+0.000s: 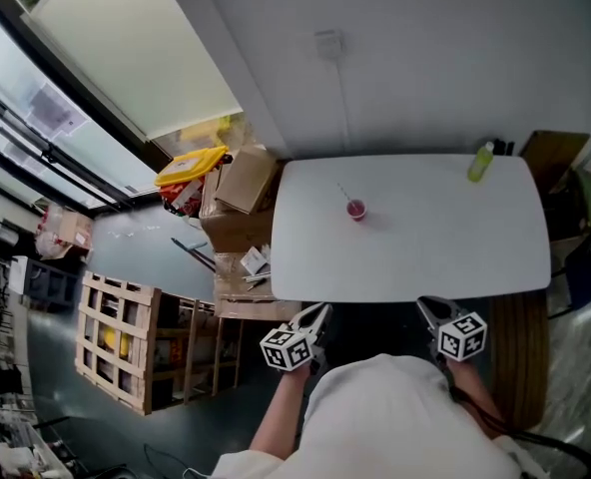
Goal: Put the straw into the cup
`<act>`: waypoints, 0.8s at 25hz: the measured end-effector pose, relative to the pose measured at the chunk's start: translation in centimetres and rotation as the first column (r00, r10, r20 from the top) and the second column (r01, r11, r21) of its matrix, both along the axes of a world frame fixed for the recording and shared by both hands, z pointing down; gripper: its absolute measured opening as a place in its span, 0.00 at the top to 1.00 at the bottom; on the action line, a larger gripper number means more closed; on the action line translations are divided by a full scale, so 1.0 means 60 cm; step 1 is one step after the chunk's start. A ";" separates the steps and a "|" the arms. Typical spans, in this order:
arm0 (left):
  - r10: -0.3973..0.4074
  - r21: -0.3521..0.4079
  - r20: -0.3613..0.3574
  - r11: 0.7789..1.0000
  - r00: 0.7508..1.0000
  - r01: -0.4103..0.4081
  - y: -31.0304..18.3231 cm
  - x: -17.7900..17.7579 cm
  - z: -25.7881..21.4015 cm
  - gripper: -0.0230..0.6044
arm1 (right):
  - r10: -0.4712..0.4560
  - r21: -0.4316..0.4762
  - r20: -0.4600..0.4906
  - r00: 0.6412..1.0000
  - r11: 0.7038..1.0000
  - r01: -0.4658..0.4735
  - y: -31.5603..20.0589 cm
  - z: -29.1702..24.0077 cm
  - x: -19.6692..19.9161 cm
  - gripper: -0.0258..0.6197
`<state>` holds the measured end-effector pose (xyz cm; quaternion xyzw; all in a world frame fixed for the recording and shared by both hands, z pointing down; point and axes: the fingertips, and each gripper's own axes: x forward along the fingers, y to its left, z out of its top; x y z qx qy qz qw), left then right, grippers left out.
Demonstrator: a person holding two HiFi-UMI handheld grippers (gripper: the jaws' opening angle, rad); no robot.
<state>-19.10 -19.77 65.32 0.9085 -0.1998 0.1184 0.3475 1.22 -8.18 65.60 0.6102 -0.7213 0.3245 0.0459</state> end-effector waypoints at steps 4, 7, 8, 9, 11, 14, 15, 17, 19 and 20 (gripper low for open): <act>0.025 0.000 -0.010 1.000 1.000 -0.025 0.007 -0.003 -0.010 0.96 | -0.005 0.007 0.001 1.000 1.000 0.005 -0.016 -0.001 -0.023 0.90; 0.051 0.005 -0.004 0.999 0.999 -0.051 0.006 -0.002 -0.007 0.96 | 0.000 -0.001 -0.006 1.000 1.000 0.000 -0.025 0.004 -0.032 0.90; 0.066 0.010 0.001 0.998 0.998 -0.066 0.006 0.000 -0.006 0.96 | 0.001 -0.003 -0.007 1.000 1.000 -0.001 -0.028 0.006 -0.034 0.90; 0.082 0.014 0.005 0.997 0.997 -0.082 0.007 0.002 -0.005 0.96 | 0.000 -0.005 -0.007 1.000 1.000 0.000 -0.030 0.008 -0.036 0.90; 0.107 0.019 0.006 0.994 0.994 -0.107 0.008 0.004 -0.006 0.96 | 0.003 -0.009 -0.003 1.000 1.000 -0.003 -0.033 0.012 -0.040 0.90; 0.124 0.019 -0.002 0.992 0.992 -0.123 0.004 0.004 -0.010 0.96 | 0.012 -0.011 -0.002 1.000 1.000 -0.012 -0.039 0.012 -0.042 0.90; 0.125 0.017 -0.005 0.992 0.992 -0.125 0.001 0.003 -0.011 0.96 | 0.014 -0.012 -0.003 1.000 1.000 -0.014 -0.041 0.011 -0.042 0.90; 0.131 0.015 -0.010 0.991 0.991 -0.131 -0.001 0.002 -0.013 0.96 | 0.017 -0.011 -0.007 1.000 1.000 -0.017 -0.044 0.009 -0.042 0.90; 0.140 0.014 -0.012 0.990 0.990 -0.140 -0.001 0.002 -0.015 0.96 | 0.018 -0.008 -0.006 1.000 1.000 -0.018 -0.046 0.008 -0.043 0.90; 0.145 0.014 -0.012 0.989 0.989 -0.145 -0.002 0.003 -0.015 0.96 | 0.019 -0.007 -0.005 1.000 1.000 -0.019 -0.048 0.007 -0.044 0.90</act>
